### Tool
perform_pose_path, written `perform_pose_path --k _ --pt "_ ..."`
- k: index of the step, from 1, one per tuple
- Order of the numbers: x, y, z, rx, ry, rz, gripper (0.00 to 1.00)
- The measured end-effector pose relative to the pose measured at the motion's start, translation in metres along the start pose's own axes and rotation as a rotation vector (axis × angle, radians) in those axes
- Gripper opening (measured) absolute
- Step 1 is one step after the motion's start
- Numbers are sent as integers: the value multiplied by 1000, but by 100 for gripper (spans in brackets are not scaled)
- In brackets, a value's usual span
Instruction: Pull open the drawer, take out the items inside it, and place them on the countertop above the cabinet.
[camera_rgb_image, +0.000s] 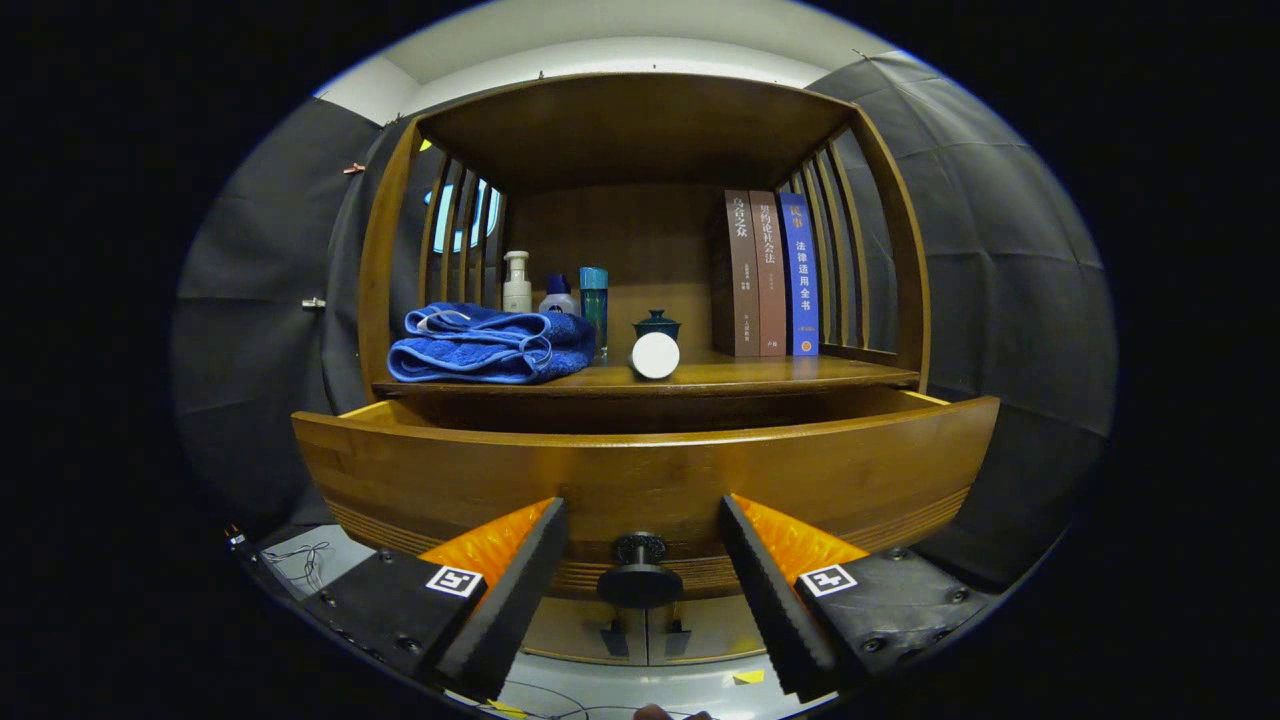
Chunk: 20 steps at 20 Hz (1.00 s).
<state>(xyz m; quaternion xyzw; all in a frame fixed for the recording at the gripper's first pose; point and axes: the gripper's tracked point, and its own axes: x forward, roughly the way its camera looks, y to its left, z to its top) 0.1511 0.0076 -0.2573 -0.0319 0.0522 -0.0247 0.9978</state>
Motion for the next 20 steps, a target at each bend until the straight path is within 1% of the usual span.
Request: perform_pose_path --k 8,12,15,20 --pt "52 -2 0 -12 5 -3 99" --pt "71 -5 -9 23 41 -4 99" --pt "80 -9 -9 18 46 -15 99" --pt "75 -10 -2 -14 41 -21 99"
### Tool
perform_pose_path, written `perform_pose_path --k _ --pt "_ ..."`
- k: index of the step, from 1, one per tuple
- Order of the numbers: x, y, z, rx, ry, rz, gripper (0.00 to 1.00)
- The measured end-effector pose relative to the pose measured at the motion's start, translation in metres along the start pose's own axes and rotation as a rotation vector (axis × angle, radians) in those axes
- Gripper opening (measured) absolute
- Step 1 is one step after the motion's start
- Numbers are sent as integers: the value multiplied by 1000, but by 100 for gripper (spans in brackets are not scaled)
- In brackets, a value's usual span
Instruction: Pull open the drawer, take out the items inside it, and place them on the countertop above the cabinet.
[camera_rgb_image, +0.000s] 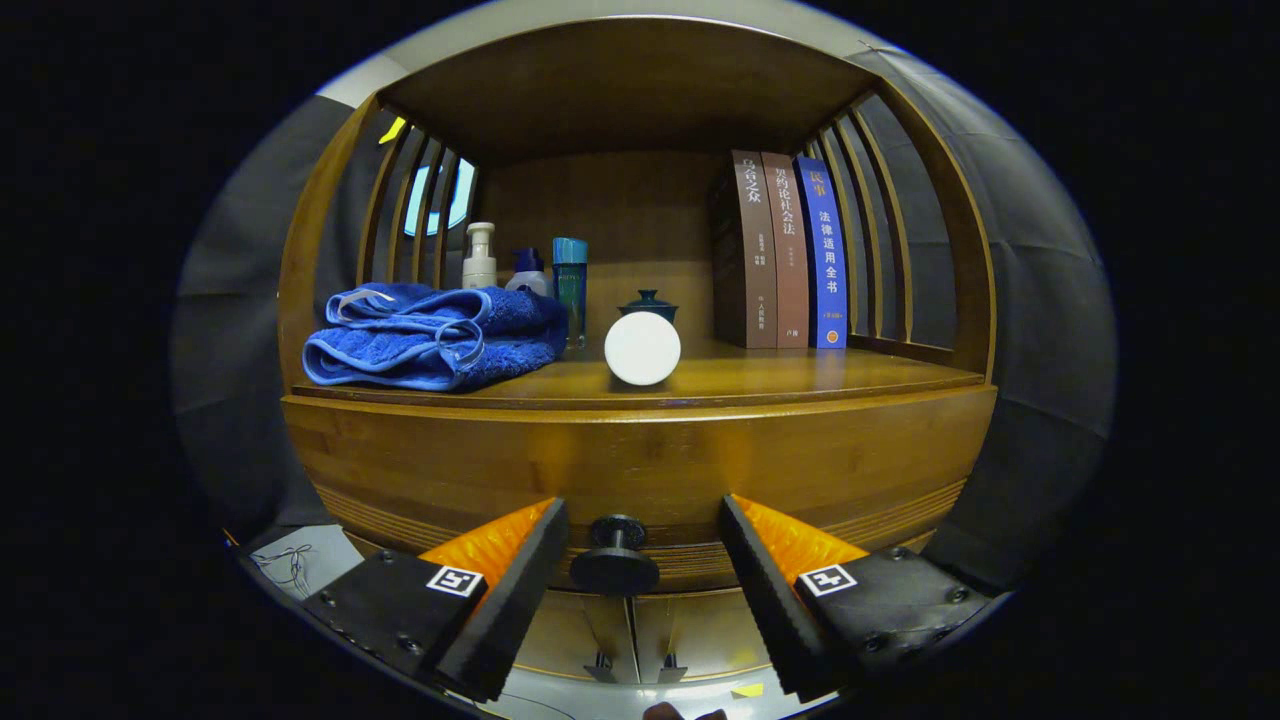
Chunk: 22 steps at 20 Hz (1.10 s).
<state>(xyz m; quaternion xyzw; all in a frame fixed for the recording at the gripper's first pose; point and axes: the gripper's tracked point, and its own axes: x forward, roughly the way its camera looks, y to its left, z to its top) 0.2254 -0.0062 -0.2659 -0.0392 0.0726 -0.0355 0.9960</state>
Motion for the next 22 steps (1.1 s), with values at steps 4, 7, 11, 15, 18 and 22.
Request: perform_pose_path --k 4,7,11,15,18,22 --pt "-21 4 30 -4 -24 19 99" --pt "-44 8 53 14 -13 32 99" --pt "-87 3 89 16 -39 22 99" --pt "-131 -1 123 34 -81 25 99" --pt "-163 -4 142 35 -96 28 99" --pt "-196 -6 155 27 -84 42 99"
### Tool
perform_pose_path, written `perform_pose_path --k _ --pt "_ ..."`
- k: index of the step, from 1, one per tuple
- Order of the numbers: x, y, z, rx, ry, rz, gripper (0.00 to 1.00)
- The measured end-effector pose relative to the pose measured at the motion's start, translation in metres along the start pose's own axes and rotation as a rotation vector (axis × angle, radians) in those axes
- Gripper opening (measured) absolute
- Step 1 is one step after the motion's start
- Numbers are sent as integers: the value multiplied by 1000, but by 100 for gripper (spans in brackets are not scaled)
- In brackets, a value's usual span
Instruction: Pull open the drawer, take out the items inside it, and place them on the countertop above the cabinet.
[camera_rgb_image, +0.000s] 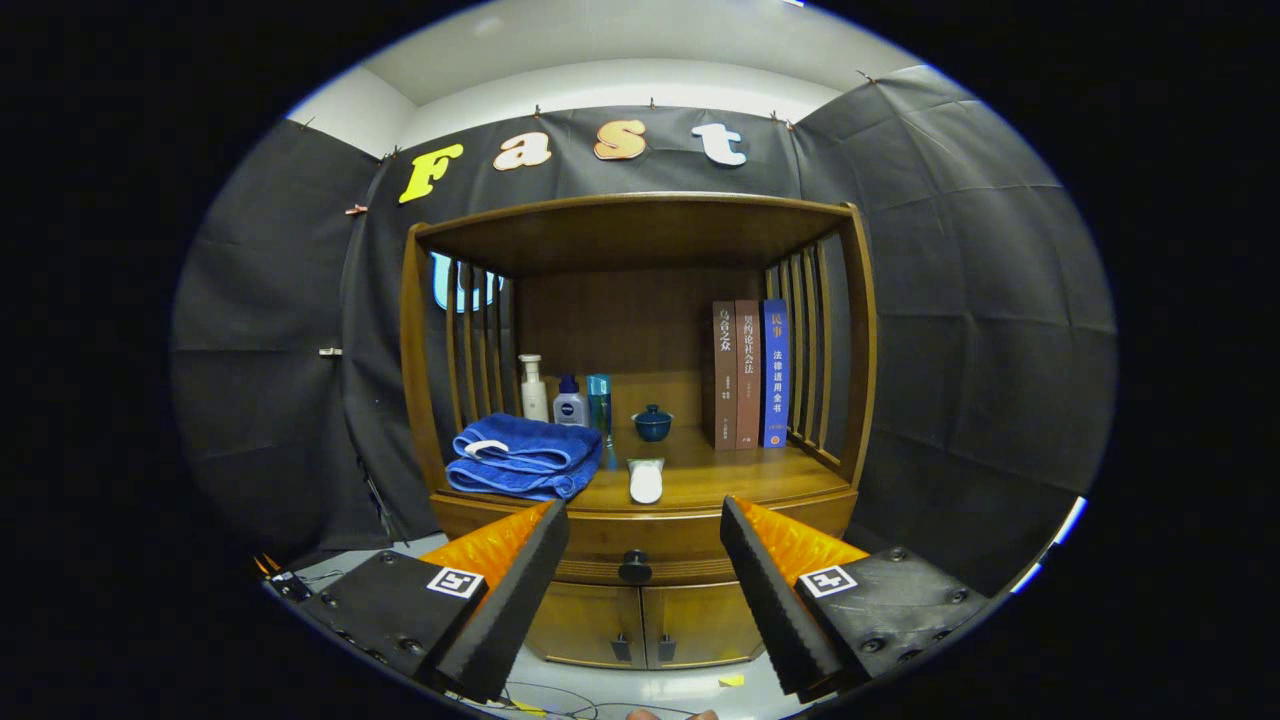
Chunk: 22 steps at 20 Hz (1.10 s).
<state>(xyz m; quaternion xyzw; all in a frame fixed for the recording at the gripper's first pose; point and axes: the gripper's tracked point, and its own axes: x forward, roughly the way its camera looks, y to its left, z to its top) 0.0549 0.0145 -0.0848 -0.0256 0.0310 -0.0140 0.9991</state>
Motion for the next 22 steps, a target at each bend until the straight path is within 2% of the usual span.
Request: perform_pose_path --k 6,14,22 --pt "-38 2 23 -7 -10 8 99" --pt "-70 -1 40 20 -17 -22 99" --pt "-79 4 40 59 -32 -11 98"
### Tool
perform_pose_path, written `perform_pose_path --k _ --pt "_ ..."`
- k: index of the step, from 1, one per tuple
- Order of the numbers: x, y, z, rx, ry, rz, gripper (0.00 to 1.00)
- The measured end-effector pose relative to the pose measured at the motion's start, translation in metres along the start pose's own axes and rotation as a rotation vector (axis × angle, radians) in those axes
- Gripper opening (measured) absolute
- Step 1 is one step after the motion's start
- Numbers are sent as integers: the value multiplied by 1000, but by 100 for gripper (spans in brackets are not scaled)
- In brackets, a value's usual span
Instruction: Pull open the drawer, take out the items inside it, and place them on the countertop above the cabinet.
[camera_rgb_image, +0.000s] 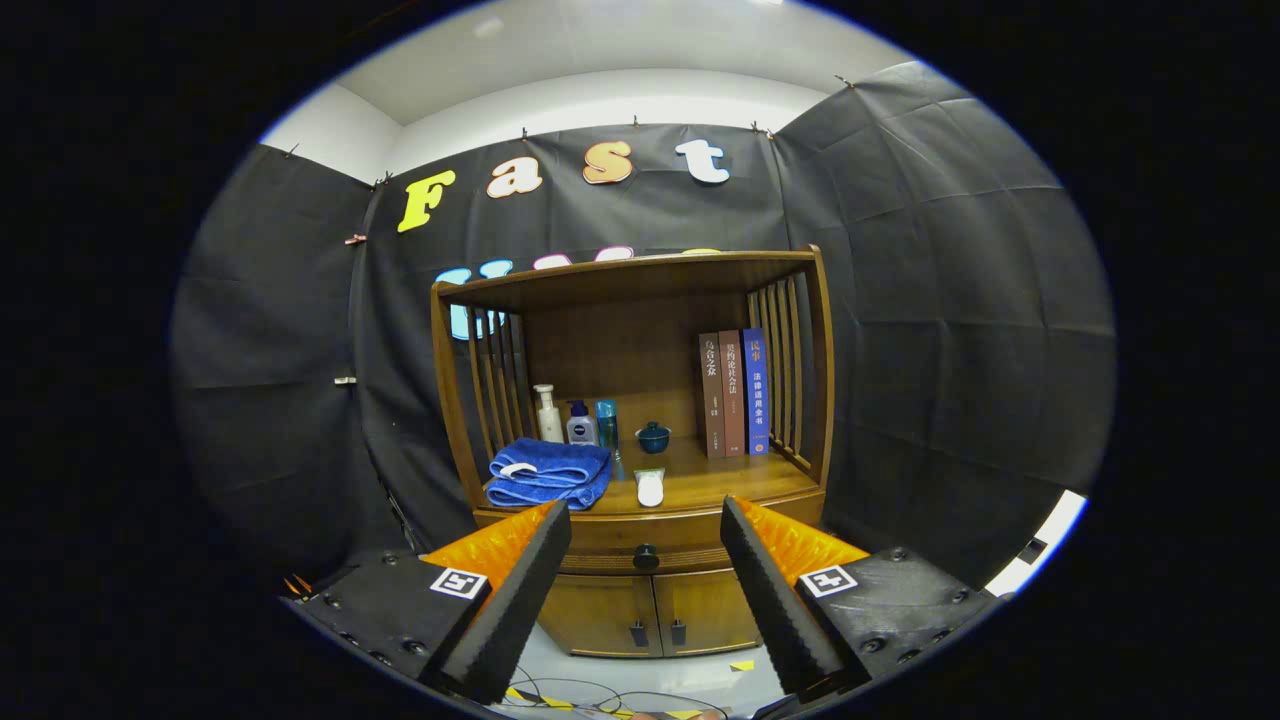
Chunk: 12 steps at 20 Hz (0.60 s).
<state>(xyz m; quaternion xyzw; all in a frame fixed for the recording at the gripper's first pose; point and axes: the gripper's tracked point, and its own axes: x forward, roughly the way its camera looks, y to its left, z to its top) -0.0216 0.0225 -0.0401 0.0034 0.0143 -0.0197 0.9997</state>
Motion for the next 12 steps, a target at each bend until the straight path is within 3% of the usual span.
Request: perform_pose_path --k 12 --pt "-3 6 0 -10 11 14 98"
